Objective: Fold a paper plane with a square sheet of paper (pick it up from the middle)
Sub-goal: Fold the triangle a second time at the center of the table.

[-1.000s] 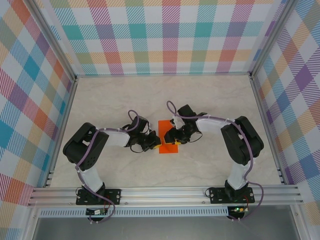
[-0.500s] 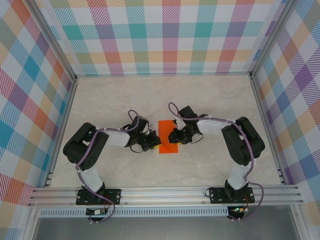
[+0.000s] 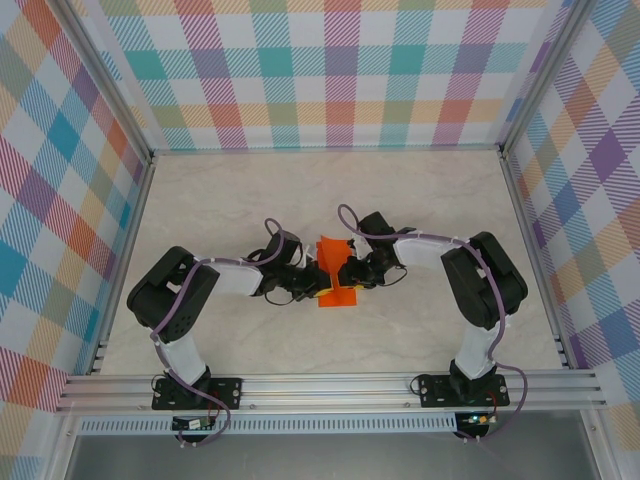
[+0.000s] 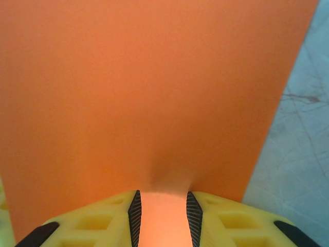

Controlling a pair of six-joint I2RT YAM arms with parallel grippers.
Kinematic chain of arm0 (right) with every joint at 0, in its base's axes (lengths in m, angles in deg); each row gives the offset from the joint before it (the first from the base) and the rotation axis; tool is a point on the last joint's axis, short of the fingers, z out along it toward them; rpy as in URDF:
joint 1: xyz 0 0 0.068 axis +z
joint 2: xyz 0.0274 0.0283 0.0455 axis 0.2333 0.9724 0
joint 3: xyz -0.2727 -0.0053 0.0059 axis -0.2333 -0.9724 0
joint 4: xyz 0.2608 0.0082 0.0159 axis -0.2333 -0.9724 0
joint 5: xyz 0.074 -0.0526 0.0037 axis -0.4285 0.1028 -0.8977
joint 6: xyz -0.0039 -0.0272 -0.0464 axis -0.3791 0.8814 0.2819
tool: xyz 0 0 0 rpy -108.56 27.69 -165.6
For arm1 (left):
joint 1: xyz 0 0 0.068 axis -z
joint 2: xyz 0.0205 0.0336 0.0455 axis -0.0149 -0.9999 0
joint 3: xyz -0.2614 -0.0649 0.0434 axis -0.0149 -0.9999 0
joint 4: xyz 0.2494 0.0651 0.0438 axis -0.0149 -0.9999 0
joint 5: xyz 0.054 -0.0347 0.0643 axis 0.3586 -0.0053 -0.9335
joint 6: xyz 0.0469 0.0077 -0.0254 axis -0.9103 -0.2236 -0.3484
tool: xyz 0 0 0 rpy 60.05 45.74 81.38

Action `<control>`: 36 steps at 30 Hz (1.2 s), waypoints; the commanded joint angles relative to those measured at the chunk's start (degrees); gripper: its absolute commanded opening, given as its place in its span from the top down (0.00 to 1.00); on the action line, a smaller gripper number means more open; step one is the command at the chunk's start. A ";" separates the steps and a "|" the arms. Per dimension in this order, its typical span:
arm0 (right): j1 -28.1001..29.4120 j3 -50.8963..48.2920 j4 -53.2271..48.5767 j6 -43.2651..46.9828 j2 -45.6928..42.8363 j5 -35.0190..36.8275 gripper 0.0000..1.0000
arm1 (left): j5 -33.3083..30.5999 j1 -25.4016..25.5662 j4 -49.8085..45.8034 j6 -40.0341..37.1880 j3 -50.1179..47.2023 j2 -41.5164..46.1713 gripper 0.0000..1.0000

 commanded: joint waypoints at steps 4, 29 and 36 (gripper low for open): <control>-0.67 0.37 -0.26 -1.56 -0.31 0.17 0.67 | 1.55 0.47 6.22 2.72 0.87 -0.17 0.89; -2.88 -11.64 7.04 -1.41 -21.42 -2.31 0.44 | -0.49 0.48 7.13 4.22 2.52 -2.31 0.89; -1.80 -9.51 7.99 -0.79 -17.34 -5.85 0.54 | -0.65 0.48 6.34 3.96 2.65 -2.12 0.90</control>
